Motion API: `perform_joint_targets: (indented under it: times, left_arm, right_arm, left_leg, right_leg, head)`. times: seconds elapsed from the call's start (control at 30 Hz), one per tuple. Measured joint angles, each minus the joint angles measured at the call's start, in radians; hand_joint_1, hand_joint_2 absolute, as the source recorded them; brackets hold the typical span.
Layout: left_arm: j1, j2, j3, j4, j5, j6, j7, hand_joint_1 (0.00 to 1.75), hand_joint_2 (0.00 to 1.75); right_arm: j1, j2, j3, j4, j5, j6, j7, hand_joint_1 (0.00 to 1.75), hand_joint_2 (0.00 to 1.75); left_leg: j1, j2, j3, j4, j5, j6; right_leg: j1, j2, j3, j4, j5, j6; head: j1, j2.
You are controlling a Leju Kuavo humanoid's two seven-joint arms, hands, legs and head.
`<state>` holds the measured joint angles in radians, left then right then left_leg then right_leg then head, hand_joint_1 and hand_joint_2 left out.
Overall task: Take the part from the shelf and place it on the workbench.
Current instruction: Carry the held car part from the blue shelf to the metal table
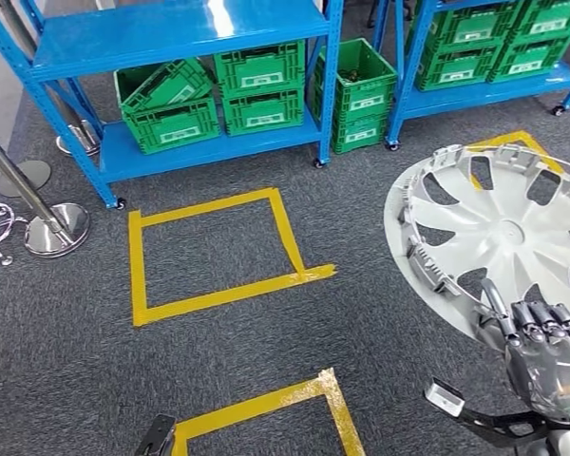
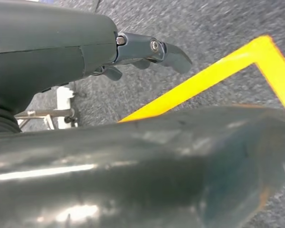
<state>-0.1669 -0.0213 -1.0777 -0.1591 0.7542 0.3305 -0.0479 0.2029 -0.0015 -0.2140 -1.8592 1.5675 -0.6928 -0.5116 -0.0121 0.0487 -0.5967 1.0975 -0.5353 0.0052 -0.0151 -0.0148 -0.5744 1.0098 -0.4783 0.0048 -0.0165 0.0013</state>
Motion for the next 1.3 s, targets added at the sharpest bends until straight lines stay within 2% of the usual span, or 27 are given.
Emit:
perform_joint_targets:
  times: [0.07,0.1,0.13,0.17,0.2,0.27,0.33,0.4,0.43,0.47,0.5,0.57,0.6,0.63,0.67,0.7,0.77,0.83,0.87,0.93,1.0,1.07,1.13,1.17,1.2,1.23,1.3]
  left_arm:
    - [0.003,0.001,0.000,0.000,0.000,0.000,0.001,0.00,0.00]
    - [0.005,0.001,-0.001,0.000,0.000,0.000,0.002,0.00,0.00]
    - [0.006,0.002,-0.001,0.000,0.000,-0.001,0.003,0.00,0.00]
    - [0.007,0.002,-0.002,0.000,0.000,-0.001,0.004,0.00,0.00]
    - [0.007,0.003,-0.002,0.000,-0.001,-0.002,0.004,0.00,0.00]
    - [0.006,0.007,-0.004,0.000,-0.002,-0.003,0.005,0.00,0.00]
    - [0.006,0.009,-0.006,0.000,-0.005,-0.006,0.007,0.00,0.00]
    - [0.006,0.008,-0.010,0.000,-0.009,-0.008,0.009,0.00,0.00]
    - [0.005,0.008,-0.011,0.000,-0.010,-0.009,0.009,0.00,0.00]
    - [0.004,0.008,-0.013,0.000,-0.012,-0.010,0.010,0.00,0.00]
    - [0.004,0.008,-0.014,0.000,-0.013,-0.010,0.010,0.00,0.00]
    - [0.007,0.010,-0.016,0.000,-0.014,-0.011,0.010,0.00,0.00]
    - [0.008,0.011,-0.018,0.000,-0.015,-0.012,0.010,0.00,0.00]
    - [0.009,0.011,-0.020,0.000,-0.016,-0.012,0.011,0.00,0.00]
    - [0.009,0.011,-0.022,0.000,-0.017,-0.012,0.011,0.00,0.00]
    - [0.008,0.011,-0.023,0.000,-0.018,-0.012,0.011,0.00,0.00]
    - [0.004,0.011,-0.026,0.000,-0.018,-0.012,0.011,0.00,0.00]
    - [0.002,0.011,-0.028,0.000,-0.019,-0.012,0.011,0.00,0.00]
    - [0.001,0.011,-0.029,0.000,-0.020,-0.011,0.011,0.00,0.00]
    - [0.000,0.011,-0.031,0.000,-0.020,-0.011,0.012,0.00,0.00]
    - [-0.004,0.011,-0.031,0.000,-0.020,-0.010,0.012,0.00,0.00]
    - [-0.003,0.011,-0.032,0.000,-0.020,-0.009,0.013,0.00,0.00]
    - [0.001,0.011,-0.034,0.000,-0.020,-0.009,0.016,0.00,0.00]
    - [0.003,0.010,-0.035,0.000,-0.020,-0.009,0.018,0.00,0.00]
    - [0.004,0.010,-0.037,0.000,-0.020,-0.009,0.019,0.00,0.00]
    - [0.004,0.010,-0.037,0.000,-0.020,-0.008,0.020,0.00,0.00]
    - [0.003,0.011,-0.038,0.000,-0.020,-0.008,0.021,0.00,0.00]
  right_arm:
    - [0.001,0.000,0.000,0.001,0.000,0.000,0.002,1.75,1.75]
    - [0.002,0.000,0.000,0.001,0.000,0.000,0.002,1.75,1.75]
    - [0.003,0.000,0.000,0.001,0.000,0.000,0.001,1.75,1.75]
    - [0.004,0.000,0.000,0.001,0.000,0.000,0.000,1.75,1.75]
    - [0.005,0.000,0.000,0.001,0.000,0.000,0.000,1.75,1.75]
    - [0.007,0.000,0.000,0.001,0.000,0.000,0.000,1.75,1.75]
    - [0.008,0.000,-0.002,0.000,0.000,0.000,0.000,1.75,1.75]
    - [0.013,0.000,-0.002,0.000,0.000,0.000,-0.002,1.75,1.75]
    - [0.018,0.000,-0.003,-0.001,0.000,0.000,-0.002,1.75,1.75]
    - [0.021,0.000,-0.003,-0.001,0.000,0.000,-0.004,1.75,1.75]
    - [0.023,0.000,-0.004,-0.002,0.000,0.000,-0.004,1.75,1.75]
    - [0.024,0.000,-0.005,-0.002,0.000,0.000,-0.006,1.75,1.75]
    - [0.024,0.000,-0.005,-0.002,0.000,0.000,-0.006,1.75,1.75]
    - [0.024,0.000,-0.006,-0.002,0.000,0.000,-0.006,1.75,1.75]
    - [0.024,0.000,-0.007,-0.002,0.000,0.000,-0.006,1.75,1.75]
    - [0.024,0.000,-0.008,-0.002,0.000,0.000,-0.007,1.75,1.75]
    - [0.023,0.000,-0.009,-0.002,0.000,0.000,-0.007,1.75,1.75]
    - [0.019,0.000,-0.009,-0.003,0.000,0.000,-0.007,1.75,1.75]
    - [0.017,0.000,-0.009,-0.003,0.000,0.000,-0.006,1.75,1.75]
    - [0.017,0.000,-0.010,-0.003,0.000,0.000,-0.006,1.75,1.75]
    - [0.017,0.000,-0.012,-0.003,0.000,0.000,-0.006,1.75,1.75]
    - [0.015,0.000,-0.013,-0.002,0.000,0.000,-0.006,1.75,1.75]
    - [0.014,0.000,-0.013,-0.002,0.000,0.000,-0.008,1.75,1.75]
    - [0.015,0.000,-0.014,-0.002,0.000,0.000,-0.009,1.75,1.75]
    - [0.015,0.000,-0.016,-0.002,0.000,0.000,-0.009,1.75,1.75]
    - [0.016,0.000,-0.017,-0.003,0.000,0.000,-0.009,1.75,1.75]
    - [0.017,0.000,-0.020,-0.004,0.000,0.000,-0.011,1.75,1.75]
  left_leg:
    - [0.007,-0.033,-0.050,0.131,-0.070,-0.010]
    - [0.010,-0.037,-0.071,0.184,-0.089,-0.012]
    - [0.012,-0.038,-0.077,0.206,-0.089,-0.013]
    - [0.013,-0.040,-0.066,0.187,-0.068,-0.012]
    - [0.014,-0.047,-0.039,0.134,-0.034,-0.010]
    - [0.018,-0.090,0.025,-0.002,0.027,-0.003]
    - [0.019,-0.123,0.053,-0.072,0.041,0.001]
    - [0.017,-0.109,0.053,-0.083,0.041,0.007]
    - [0.018,-0.098,0.052,-0.088,0.046,0.012]
    - [0.019,-0.086,0.052,-0.092,0.050,0.019]
    - [0.020,-0.074,0.051,-0.097,0.054,0.025]
    - [0.015,-0.049,0.047,-0.097,0.056,0.030]
    - [0.013,-0.035,0.046,-0.097,0.056,0.031]
    - [0.011,-0.023,0.045,-0.096,0.056,0.031]
    - [0.010,-0.012,0.045,-0.096,0.056,0.031]
    - [0.009,-0.002,0.045,-0.095,0.055,0.031]
    - [0.007,0.016,0.045,-0.092,0.052,0.028]
    - [0.000,0.031,0.042,-0.084,0.049,0.020]
    - [-0.003,0.039,0.041,-0.082,0.049,0.016]
    - [-0.002,0.049,0.041,-0.078,0.046,0.009]
    - [0.002,0.019,0.031,-0.049,0.019,-0.002]
    - [0.007,-0.025,-0.012,0.059,-0.043,-0.011]
    - [0.010,-0.037,-0.064,0.181,-0.090,-0.014]
    - [0.010,-0.038,-0.073,0.201,-0.088,-0.013]
    - [0.011,-0.040,-0.063,0.180,-0.065,-0.012]
    - [0.012,-0.047,-0.039,0.127,-0.029,-0.009]
    - [0.016,-0.091,0.018,-0.001,0.032,-0.002]
  right_leg:
    - [-0.001,0.019,-0.004,0.000,0.003,-0.004]
    - [-0.002,0.030,-0.006,0.001,0.005,-0.004]
    - [-0.002,0.042,-0.007,0.001,0.006,-0.003]
    - [-0.002,0.054,-0.007,0.001,0.008,-0.002]
    - [-0.003,0.066,-0.007,0.002,0.010,0.001]
    - [-0.004,0.090,-0.011,0.003,0.013,0.007]
    - [-0.008,0.112,-0.023,0.005,0.020,0.020]
    - [-0.012,0.133,-0.035,0.001,0.029,0.036]
    - [-0.012,0.127,-0.042,0.003,0.028,0.042]
    - [-0.011,0.108,-0.052,0.019,0.015,0.046]
    - [-0.009,0.080,-0.071,0.056,-0.009,0.049]
    - [-0.007,0.031,-0.127,0.185,-0.079,0.053]
    - [-0.007,0.023,-0.152,0.248,-0.104,0.055]
    - [-0.007,0.020,-0.165,0.285,-0.114,0.056]
    - [-0.007,0.019,-0.161,0.289,-0.108,0.056]
    - [-0.007,0.015,-0.139,0.256,-0.086,0.056]
    - [-0.003,-0.013,-0.059,0.121,-0.033,0.053]
    - [0.002,-0.040,-0.002,0.020,-0.012,0.043]
    - [0.005,-0.044,0.003,0.008,-0.015,0.037]
    - [0.003,-0.026,-0.001,0.007,-0.011,0.026]
    - [-0.001,-0.010,-0.002,0.005,-0.006,0.015]
    - [-0.004,0.008,-0.003,0.004,-0.003,0.006]
    - [-0.004,0.031,-0.004,0.004,-0.002,0.002]
    - [-0.004,0.044,-0.004,0.004,-0.001,0.001]
    - [-0.004,0.057,-0.004,0.005,0.000,0.002]
    - [-0.004,0.070,-0.004,0.006,0.000,0.003]
    - [-0.005,0.095,-0.005,0.008,0.002,0.008]
  head:
    - [-0.002,0.000]
    - [-0.002,0.000]
    - [-0.002,0.000]
    - [-0.002,0.000]
    - [-0.002,0.000]
    - [-0.002,0.000]
    - [-0.001,0.000]
    - [-0.002,0.000]
    - [-0.002,0.000]
    - [0.000,0.000]
    - [0.004,0.000]
    - [0.009,0.000]
    - [0.009,0.000]
    - [0.009,0.000]
    - [0.009,0.000]
    - [0.009,0.000]
    - [0.009,0.000]
    - [0.009,0.000]
    - [0.009,0.000]
    - [0.009,0.000]
    - [0.006,0.000]
    - [0.003,0.000]
    - [0.002,0.000]
    - [0.002,0.000]
    - [0.002,0.000]
    - [0.002,0.000]
    - [0.003,0.000]
